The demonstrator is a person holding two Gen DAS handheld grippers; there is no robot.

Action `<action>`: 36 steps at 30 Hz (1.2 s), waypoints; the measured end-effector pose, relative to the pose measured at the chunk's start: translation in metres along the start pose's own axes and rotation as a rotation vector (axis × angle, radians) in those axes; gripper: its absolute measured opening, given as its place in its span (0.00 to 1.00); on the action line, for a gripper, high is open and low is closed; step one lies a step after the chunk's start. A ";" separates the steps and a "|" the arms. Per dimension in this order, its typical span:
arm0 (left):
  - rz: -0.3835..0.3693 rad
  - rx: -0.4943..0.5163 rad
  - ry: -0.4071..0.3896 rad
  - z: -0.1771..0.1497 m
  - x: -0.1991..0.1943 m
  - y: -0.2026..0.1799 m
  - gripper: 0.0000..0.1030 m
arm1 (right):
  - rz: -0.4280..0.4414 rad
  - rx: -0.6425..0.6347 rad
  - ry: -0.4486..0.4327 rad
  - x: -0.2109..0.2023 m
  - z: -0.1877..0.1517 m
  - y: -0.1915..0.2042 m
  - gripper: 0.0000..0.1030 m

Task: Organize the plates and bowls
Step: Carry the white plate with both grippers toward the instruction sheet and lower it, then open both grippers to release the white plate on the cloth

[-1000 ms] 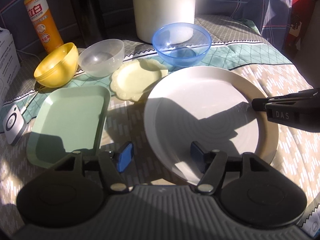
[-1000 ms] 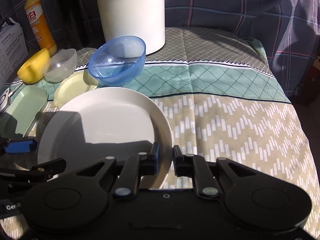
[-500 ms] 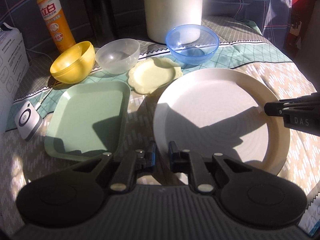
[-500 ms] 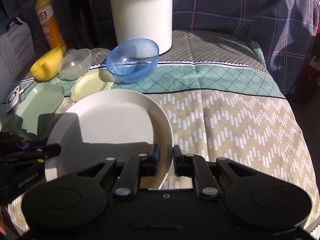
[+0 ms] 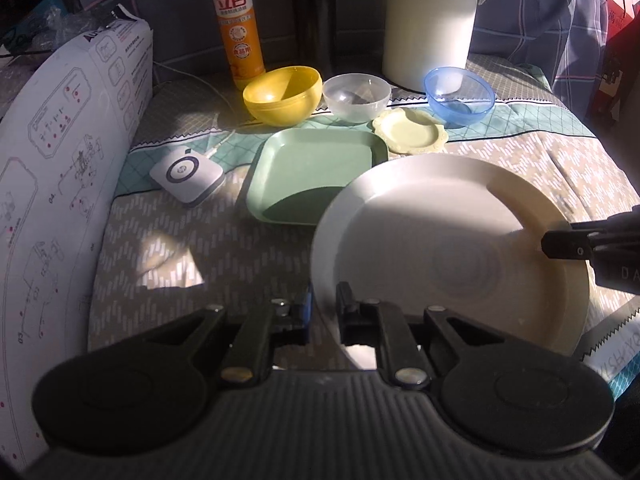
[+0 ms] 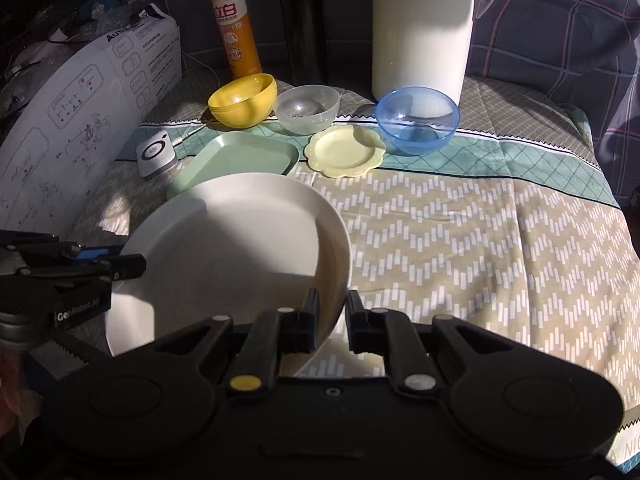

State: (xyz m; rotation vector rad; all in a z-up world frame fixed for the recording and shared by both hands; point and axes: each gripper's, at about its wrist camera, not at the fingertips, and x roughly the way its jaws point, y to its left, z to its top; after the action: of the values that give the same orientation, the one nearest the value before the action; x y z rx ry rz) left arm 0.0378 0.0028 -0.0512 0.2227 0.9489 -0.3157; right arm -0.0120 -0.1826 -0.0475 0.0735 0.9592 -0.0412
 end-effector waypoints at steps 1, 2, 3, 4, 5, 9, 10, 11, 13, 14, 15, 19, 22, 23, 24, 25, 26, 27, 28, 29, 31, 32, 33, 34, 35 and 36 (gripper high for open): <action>0.012 -0.007 0.001 -0.006 -0.003 0.009 0.11 | 0.012 -0.009 0.008 0.000 -0.002 0.009 0.14; 0.019 -0.009 0.003 -0.010 -0.005 0.015 0.11 | 0.025 -0.019 0.020 0.000 -0.004 0.020 0.13; 0.028 -0.013 0.008 -0.017 -0.007 0.024 0.11 | 0.036 -0.027 0.032 0.002 -0.006 0.027 0.13; 0.034 -0.015 0.013 -0.023 -0.008 0.030 0.11 | 0.047 -0.035 0.048 0.004 -0.009 0.036 0.13; 0.037 -0.017 0.020 -0.028 -0.009 0.034 0.11 | 0.054 -0.040 0.060 0.006 -0.012 0.042 0.13; 0.067 -0.021 0.047 -0.051 -0.008 0.052 0.11 | 0.083 -0.060 0.127 0.019 -0.025 0.065 0.13; 0.075 -0.028 0.052 -0.055 -0.007 0.056 0.11 | 0.090 -0.064 0.141 0.023 -0.027 0.069 0.13; 0.081 -0.037 0.057 -0.057 -0.006 0.060 0.11 | 0.094 -0.072 0.150 0.025 -0.029 0.073 0.13; 0.096 -0.049 0.061 -0.062 -0.004 0.068 0.11 | 0.099 -0.101 0.159 0.031 -0.034 0.086 0.13; 0.104 -0.050 0.060 -0.063 -0.003 0.071 0.11 | 0.100 -0.112 0.162 0.035 -0.034 0.092 0.13; 0.112 -0.053 0.061 -0.064 0.000 0.074 0.11 | 0.100 -0.119 0.166 0.037 -0.034 0.095 0.13; 0.112 -0.085 0.087 -0.064 0.014 0.080 0.11 | 0.088 -0.155 0.172 0.048 -0.033 0.105 0.13; 0.105 -0.100 0.107 -0.065 0.022 0.081 0.12 | 0.072 -0.181 0.168 0.050 -0.034 0.108 0.14; 0.107 -0.097 0.107 -0.065 0.022 0.080 0.12 | 0.068 -0.196 0.163 0.051 -0.034 0.109 0.15; 0.105 -0.096 0.106 -0.064 0.023 0.079 0.16 | 0.065 -0.209 0.157 0.052 -0.034 0.111 0.17; 0.105 -0.098 0.105 -0.063 0.023 0.078 0.22 | 0.064 -0.217 0.154 0.051 -0.034 0.111 0.27; 0.104 -0.103 0.107 -0.063 0.023 0.078 0.27 | 0.062 -0.222 0.151 0.051 -0.035 0.112 0.34; 0.110 -0.110 0.107 -0.062 0.022 0.078 0.42 | 0.062 -0.224 0.148 0.050 -0.035 0.112 0.49; 0.116 -0.113 0.101 -0.061 0.021 0.077 0.53 | 0.064 -0.227 0.141 0.048 -0.035 0.112 0.59; 0.122 -0.117 0.096 -0.060 0.020 0.077 0.56 | 0.065 -0.234 0.129 0.048 -0.034 0.112 0.63; 0.129 -0.126 0.090 -0.057 0.016 0.077 0.65 | 0.064 -0.237 0.117 0.046 -0.033 0.110 0.71; 0.135 -0.132 0.089 -0.055 0.014 0.078 0.69 | 0.066 -0.233 0.113 0.044 -0.032 0.108 0.74; 0.143 -0.139 0.086 -0.053 0.012 0.078 0.79 | 0.068 -0.227 0.109 0.044 -0.030 0.106 0.79; 0.150 -0.143 0.079 -0.051 0.009 0.078 0.88 | 0.069 -0.216 0.107 0.044 -0.028 0.101 0.87; 0.157 -0.149 0.071 -0.049 0.005 0.078 0.91 | 0.070 -0.204 0.107 0.043 -0.026 0.097 0.91; 0.164 -0.157 0.057 -0.046 0.001 0.078 0.96 | 0.072 -0.195 0.103 0.041 -0.025 0.094 0.95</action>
State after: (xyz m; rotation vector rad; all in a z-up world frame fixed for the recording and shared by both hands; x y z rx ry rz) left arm 0.0319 0.0902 -0.0738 0.1644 1.0003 -0.0840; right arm -0.0025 -0.0872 -0.0912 -0.0706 1.0585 0.1237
